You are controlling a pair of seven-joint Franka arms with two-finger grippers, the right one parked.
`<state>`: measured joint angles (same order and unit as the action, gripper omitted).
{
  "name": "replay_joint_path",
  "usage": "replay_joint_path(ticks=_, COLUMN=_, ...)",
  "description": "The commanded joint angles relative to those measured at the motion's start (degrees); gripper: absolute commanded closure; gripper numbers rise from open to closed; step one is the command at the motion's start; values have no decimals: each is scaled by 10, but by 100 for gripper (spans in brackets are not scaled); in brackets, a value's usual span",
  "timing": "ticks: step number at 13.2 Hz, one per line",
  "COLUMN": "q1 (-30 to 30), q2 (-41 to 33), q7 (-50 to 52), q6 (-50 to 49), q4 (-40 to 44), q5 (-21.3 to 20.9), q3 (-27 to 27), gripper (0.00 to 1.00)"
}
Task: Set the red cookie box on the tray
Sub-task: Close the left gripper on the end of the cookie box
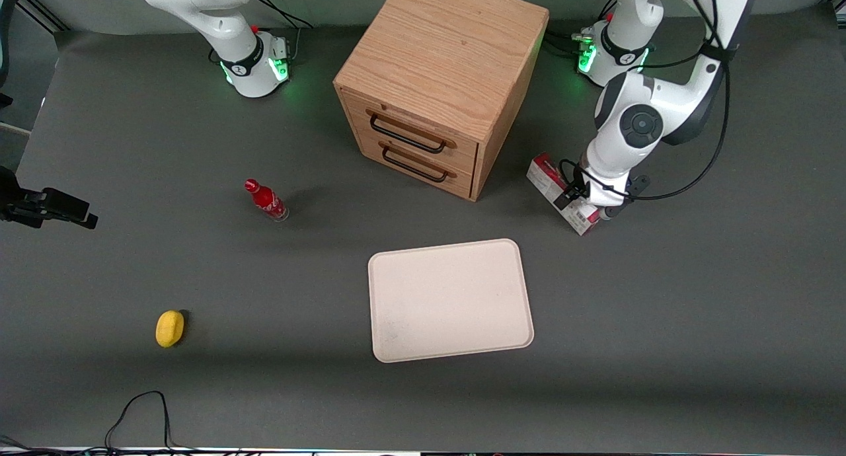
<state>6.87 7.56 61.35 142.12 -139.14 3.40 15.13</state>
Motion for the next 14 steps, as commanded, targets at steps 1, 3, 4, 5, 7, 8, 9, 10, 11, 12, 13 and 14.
replay_joint_path(ticks=1, q1=14, q2=17, q7=27, q6=12, q4=2, q5=-1, q3=-3, gripper=0)
replay_joint_path(ticks=3, q1=15, q2=25, q7=27, q6=18, q4=3, q5=-1, q3=-3, gripper=38)
replay_joint_path(ticks=4, q1=15, q2=27, q7=27, q6=24, q4=3, q5=-1, q3=-3, gripper=81)
replay_joint_path(ticks=5, q1=15, q2=29, q7=26, q6=20, q4=6, q5=-2, q3=-3, gripper=100)
replay_joint_path(ticks=7, q1=14, q2=32, q7=19, q6=13, q4=11, q5=-6, q3=-3, gripper=100)
replay_joint_path(ticks=8, q1=12, q2=32, q7=13, q6=3, q4=18, q5=-17, q3=-5, gripper=100)
replay_joint_path(ticks=9, q1=10, q2=33, q7=1, q6=-19, q4=33, q5=-26, q3=-6, gripper=100)
replay_joint_path(ticks=10, q1=10, q2=34, q7=-4, q6=-46, q4=55, q5=-26, q3=-10, gripper=100)
replay_joint_path(ticks=11, q1=9, q2=34, q7=-12, q6=-82, q4=84, q5=-28, q3=-12, gripper=100)
replay_joint_path(ticks=12, q1=8, q2=35, q7=-43, q6=-137, q4=126, q5=-28, q3=-19, gripper=100)
replay_joint_path(ticks=13, q1=8, q2=36, q7=-96, q6=-201, q4=174, q5=-28, q3=-33, gripper=100)
replay_joint_path(ticks=14, q1=8, q2=39, q7=-160, q6=-261, q4=222, q5=-28, q3=-50, gripper=100)
